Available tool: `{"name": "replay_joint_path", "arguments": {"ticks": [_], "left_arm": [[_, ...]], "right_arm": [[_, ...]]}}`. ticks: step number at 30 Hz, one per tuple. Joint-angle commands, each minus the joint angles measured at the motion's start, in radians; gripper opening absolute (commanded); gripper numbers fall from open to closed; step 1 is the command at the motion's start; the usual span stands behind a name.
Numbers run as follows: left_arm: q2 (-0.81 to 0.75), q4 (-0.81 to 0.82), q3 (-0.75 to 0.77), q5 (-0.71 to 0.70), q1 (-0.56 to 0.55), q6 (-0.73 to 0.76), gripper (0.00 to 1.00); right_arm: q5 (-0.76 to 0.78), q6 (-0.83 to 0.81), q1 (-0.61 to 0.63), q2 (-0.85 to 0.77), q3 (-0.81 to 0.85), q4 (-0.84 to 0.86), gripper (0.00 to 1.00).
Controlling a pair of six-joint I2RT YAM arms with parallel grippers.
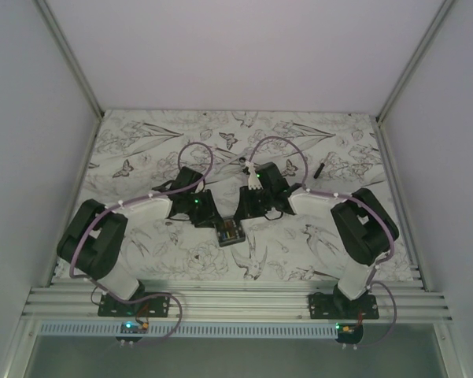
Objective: Snap on the fuse box
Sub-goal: Close the fuse box cover on the fuse box base, then reset both arms
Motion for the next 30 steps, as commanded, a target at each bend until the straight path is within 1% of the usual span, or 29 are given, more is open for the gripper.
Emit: {"name": "replay_joint_path", "arguments": {"ticks": [1, 4, 6, 10, 12, 15, 19, 21, 23, 25, 26, 28, 30], "left_arm": [[0.084, 0.009, -0.089, -0.05, -0.05, 0.014, 0.32], [0.021, 0.005, -0.072, -0.063, -0.048, 0.028, 0.38], [-0.019, -0.003, -0.055, -0.077, -0.047, 0.039, 0.44], [-0.106, -0.035, -0.032, -0.13, -0.042, 0.075, 0.59], [-0.168, -0.049, -0.032, -0.17, -0.031, 0.101, 0.67], [-0.244, -0.072, -0.05, -0.247, 0.005, 0.136, 0.79], [-0.367, -0.113, -0.086, -0.376, 0.096, 0.18, 0.88], [-0.437, -0.118, -0.114, -0.448, 0.141, 0.208, 0.93], [-0.495, -0.119, -0.143, -0.549, 0.185, 0.235, 0.99], [-0.537, -0.116, -0.168, -0.671, 0.214, 0.261, 1.0], [-0.547, -0.111, -0.175, -0.723, 0.229, 0.272, 1.0], [-0.547, -0.074, -0.192, -0.808, 0.261, 0.301, 1.0], [-0.519, -0.011, -0.207, -0.849, 0.299, 0.332, 1.0]], "right_arm": [[0.108, -0.047, 0.039, 0.031, -0.069, -0.082, 0.33], [0.12, -0.052, 0.039, -0.039, -0.06, -0.083, 0.34], [0.137, -0.056, 0.039, -0.086, -0.053, -0.085, 0.37], [0.226, -0.07, 0.028, -0.182, -0.052, -0.092, 0.43], [0.289, -0.081, 0.004, -0.221, -0.062, -0.1, 0.48], [0.374, -0.09, -0.072, -0.311, -0.089, -0.104, 0.55], [0.5, -0.122, -0.213, -0.401, -0.125, -0.091, 0.66], [0.571, -0.139, -0.279, -0.448, -0.155, -0.059, 0.75], [0.633, -0.147, -0.34, -0.489, -0.186, -0.012, 0.85], [0.707, -0.146, -0.397, -0.524, -0.238, 0.068, 0.98], [0.736, -0.143, -0.425, -0.543, -0.266, 0.112, 0.99], [0.814, -0.156, -0.467, -0.567, -0.337, 0.24, 0.99], [0.84, -0.21, -0.504, -0.569, -0.437, 0.456, 0.99]]}}
